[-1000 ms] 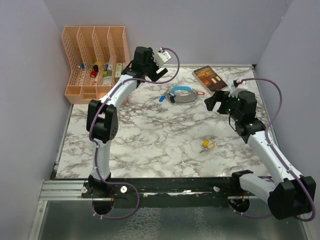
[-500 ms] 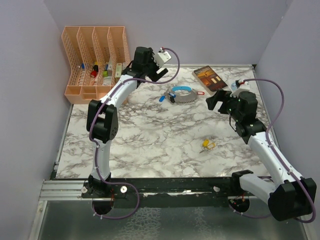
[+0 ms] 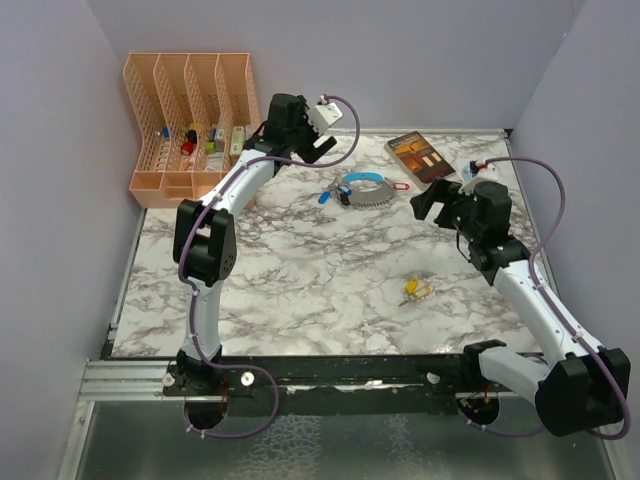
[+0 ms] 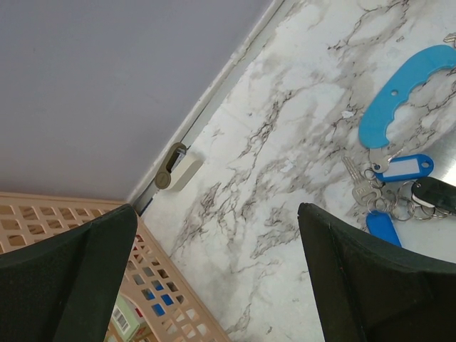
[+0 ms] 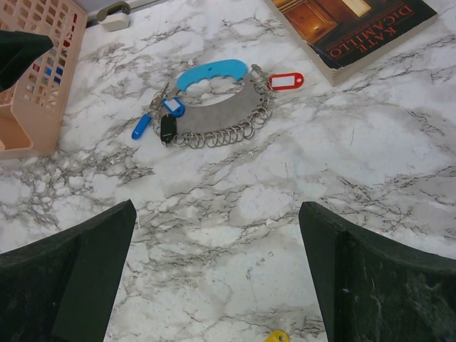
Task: Put the keys on the keyring
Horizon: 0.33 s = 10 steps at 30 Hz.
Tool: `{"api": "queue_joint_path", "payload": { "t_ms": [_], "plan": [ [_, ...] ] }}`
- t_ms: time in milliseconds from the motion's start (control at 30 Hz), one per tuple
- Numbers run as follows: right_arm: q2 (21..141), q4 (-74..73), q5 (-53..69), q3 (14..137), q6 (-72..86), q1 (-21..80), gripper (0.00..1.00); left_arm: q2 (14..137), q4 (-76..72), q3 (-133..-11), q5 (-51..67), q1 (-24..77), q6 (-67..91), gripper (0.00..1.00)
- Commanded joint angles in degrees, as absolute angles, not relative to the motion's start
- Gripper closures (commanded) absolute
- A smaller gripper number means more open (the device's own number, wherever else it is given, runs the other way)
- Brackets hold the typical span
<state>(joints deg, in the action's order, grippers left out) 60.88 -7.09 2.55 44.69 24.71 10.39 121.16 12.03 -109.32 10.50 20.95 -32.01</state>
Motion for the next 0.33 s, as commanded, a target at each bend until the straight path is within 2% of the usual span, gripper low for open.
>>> {"api": "queue_joint_path", "payload": {
  "t_ms": [0, 300],
  "plan": [
    [61.2, -7.5, 1.3, 45.1, 25.5, 10.2, 0.01, 119.5, 12.1, -109.7, 12.1, 20.5, -31.2, 0.01],
    [58.7, -7.4, 0.4, 45.2, 24.6, 10.2, 0.01, 119.8, 12.1, -109.7, 12.4, 20.5, -30.9, 0.01]
  ]
}}
